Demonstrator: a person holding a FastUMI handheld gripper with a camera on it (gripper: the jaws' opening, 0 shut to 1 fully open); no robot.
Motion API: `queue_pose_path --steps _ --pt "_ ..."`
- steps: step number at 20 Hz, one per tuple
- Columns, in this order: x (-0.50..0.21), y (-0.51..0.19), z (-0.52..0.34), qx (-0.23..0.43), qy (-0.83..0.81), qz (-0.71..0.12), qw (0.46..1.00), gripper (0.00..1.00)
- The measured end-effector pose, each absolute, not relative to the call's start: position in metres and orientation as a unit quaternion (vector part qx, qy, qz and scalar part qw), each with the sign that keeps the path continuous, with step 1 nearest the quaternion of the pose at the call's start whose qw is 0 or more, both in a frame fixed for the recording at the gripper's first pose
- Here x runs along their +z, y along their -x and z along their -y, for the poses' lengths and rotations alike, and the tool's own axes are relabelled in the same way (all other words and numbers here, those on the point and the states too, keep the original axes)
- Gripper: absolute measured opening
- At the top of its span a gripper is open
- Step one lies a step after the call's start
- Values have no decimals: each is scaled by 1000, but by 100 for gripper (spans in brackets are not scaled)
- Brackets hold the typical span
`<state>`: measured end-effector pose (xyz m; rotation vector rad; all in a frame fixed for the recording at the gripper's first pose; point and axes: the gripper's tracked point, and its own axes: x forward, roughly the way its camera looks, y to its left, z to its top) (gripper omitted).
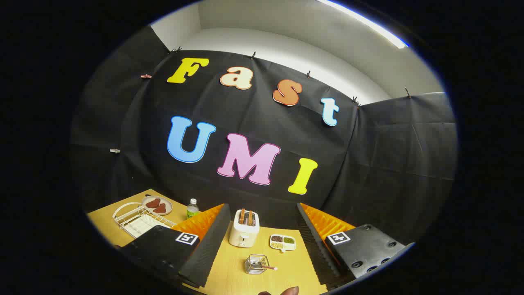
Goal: Take the plate from the dish rack, then take the spoon from the basket and place it into the plate.
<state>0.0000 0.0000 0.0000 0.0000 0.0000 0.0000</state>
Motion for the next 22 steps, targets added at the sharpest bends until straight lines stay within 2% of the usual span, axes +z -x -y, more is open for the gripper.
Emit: queue_pose_path --steps 22 --pt "-20 1 -21 26 -20 -34 999 98"
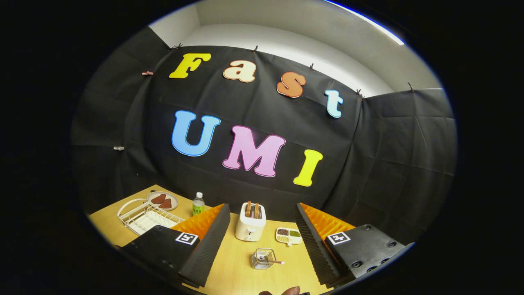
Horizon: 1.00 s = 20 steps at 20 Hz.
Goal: Take the plate from the dish rack, then take the spoon from the basket and place it into the plate.
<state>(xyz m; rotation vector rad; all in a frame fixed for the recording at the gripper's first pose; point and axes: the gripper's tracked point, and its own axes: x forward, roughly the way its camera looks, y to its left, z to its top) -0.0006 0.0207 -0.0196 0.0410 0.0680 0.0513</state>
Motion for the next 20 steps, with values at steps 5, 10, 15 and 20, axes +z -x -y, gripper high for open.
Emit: queue_pose_path --steps 5,10,15,20 --pt "-45 -14 -67 82 -74 -96 989 98" --pt "-98 -40 -120 121 -75 -184 973 98" --pt "-159 -72 -170 145 -69 -272 949 98" --pt "-229 -104 -190 119 -42 -352 927 99"
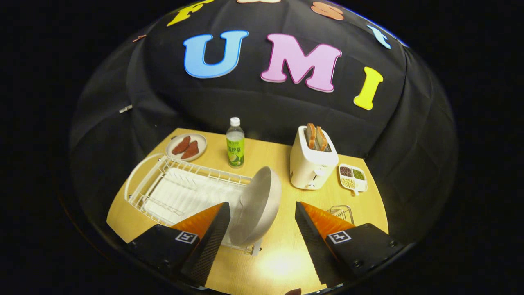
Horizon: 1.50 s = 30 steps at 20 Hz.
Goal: Take the plate from the dish rack, then take the spoon from the basket and place it into the plate.
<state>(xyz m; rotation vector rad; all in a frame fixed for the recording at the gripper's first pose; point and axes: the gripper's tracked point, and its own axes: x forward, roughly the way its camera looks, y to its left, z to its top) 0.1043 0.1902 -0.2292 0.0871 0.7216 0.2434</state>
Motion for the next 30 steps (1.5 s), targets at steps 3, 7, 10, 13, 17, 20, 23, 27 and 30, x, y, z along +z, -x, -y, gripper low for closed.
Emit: queue_pose_path --steps 3,7,10,13,17,20,23,27,30 --pt "-265 -121 -203 108 -51 -391 913 90" --pt "-282 -132 -205 76 -72 -413 905 44" --pt "-283 -141 -201 38 -71 -418 905 36" --pt "-274 -152 -193 4 -20 -411 911 28" --pt "-255 -169 -197 11 42 -389 920 24" --pt "-247 -174 -199 0 64 -377 924 24" --pt "-244 -173 -205 0 91 -376 922 23" --pt "-228 -179 -204 -24 101 -362 927 23" --pt "-215 -180 -209 -4 80 -349 934 23"
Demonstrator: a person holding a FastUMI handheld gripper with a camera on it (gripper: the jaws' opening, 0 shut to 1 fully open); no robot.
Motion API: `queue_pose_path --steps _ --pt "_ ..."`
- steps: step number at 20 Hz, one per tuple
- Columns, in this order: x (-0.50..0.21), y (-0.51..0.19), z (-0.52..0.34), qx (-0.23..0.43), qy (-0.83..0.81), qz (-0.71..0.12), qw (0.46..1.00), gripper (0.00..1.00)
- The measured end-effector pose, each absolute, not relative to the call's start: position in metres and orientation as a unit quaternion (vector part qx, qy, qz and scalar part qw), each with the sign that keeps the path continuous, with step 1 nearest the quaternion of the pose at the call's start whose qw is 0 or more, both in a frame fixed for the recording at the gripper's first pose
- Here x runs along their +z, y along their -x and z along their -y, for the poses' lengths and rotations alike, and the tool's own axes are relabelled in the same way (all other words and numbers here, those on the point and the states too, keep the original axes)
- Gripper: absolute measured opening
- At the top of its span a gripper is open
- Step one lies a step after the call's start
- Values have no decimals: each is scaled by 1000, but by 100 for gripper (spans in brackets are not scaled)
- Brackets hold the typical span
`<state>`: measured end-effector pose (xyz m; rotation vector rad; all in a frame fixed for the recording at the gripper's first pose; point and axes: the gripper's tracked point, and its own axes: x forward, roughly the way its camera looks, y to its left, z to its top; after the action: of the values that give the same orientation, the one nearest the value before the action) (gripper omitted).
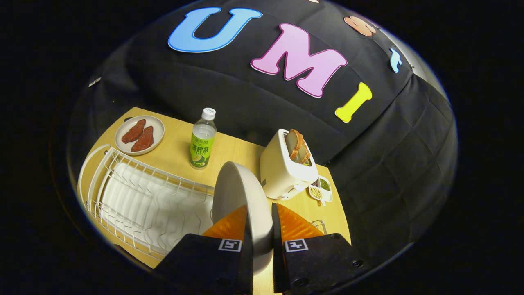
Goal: Take the plate from the dish rack, then take the spoon from the basket and place it into the plate.
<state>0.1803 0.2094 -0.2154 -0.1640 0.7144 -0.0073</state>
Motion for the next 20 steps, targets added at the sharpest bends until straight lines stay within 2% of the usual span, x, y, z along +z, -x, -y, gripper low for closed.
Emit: queue_pose_path --steps 6,11,20 --pt "-202 -152 -192 41 -19 -354 934 23" --pt "-199 -104 -168 95 -146 -381 908 23" --pt "-240 5 -106 119 -233 -436 861 23"
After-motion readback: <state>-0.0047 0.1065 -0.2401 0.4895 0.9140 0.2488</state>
